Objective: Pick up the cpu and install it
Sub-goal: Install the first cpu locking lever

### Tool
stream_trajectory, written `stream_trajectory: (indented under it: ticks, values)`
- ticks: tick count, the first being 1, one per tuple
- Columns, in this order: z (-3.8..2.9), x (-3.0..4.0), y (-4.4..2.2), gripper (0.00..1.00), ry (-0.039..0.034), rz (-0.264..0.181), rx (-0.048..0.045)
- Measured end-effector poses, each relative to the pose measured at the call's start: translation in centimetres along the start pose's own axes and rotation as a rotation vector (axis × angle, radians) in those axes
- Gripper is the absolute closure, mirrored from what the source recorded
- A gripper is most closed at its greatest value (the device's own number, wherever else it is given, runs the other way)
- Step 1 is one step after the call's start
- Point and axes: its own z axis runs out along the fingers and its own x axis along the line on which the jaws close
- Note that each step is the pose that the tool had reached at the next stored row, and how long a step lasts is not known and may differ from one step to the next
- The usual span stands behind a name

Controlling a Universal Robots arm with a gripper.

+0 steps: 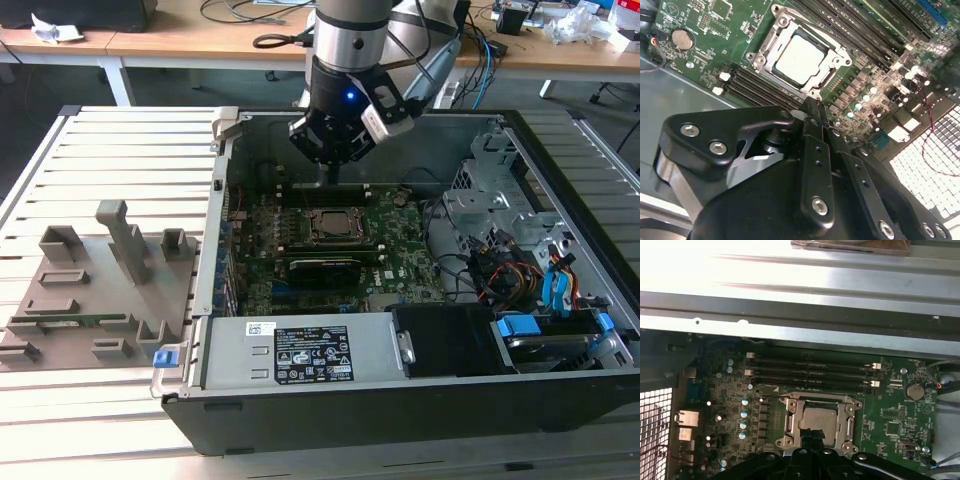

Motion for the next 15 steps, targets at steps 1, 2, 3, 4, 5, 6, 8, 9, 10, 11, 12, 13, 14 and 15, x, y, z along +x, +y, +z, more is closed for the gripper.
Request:
stream_trajectory:
  ticks: [1,2,3,4,5,6,8,9,10,11,12,13,14,15]
  values:
    - [0.01,0.52,0.04,0.89,0.0000,0.000,0.0000]
    - [0.01,0.87,0.07,0.89,0.0000,0.000,0.0001]
    - [0.02,1.12,0.09,0.89,0.0000,0.000,0.0000]
    - [0.03,1.42,0.11,0.89,0.0000,0.000,0.0000]
    - [0.03,1.80,0.14,0.89,-0.0001,0.000,0.0000]
    - [0.04,2.00,0.15,0.89,-0.0001,0.000,0.0000]
    - [0.04,2.45,0.19,0.89,0.0001,0.000,0.0001]
    - [0.05,3.08,0.24,0.89,0.0000,0.000,0.0001]
    - [0.07,3.64,0.28,0.89,-0.0001,0.000,-0.0001]
    - [0.08,4.17,0.32,0.89,-0.0005,0.000,0.0000]
    - [0.08,4.48,0.34,0.89,-0.0006,0.000,0.0001]
    - [0.09,4.83,0.37,0.89,-0.0007,0.000,0.0001]
    - [0.10,5.08,0.39,0.89,-0.0007,0.000,0.0001]
    - [0.11,5.40,0.42,0.89,-0.0008,0.000,0.0001]
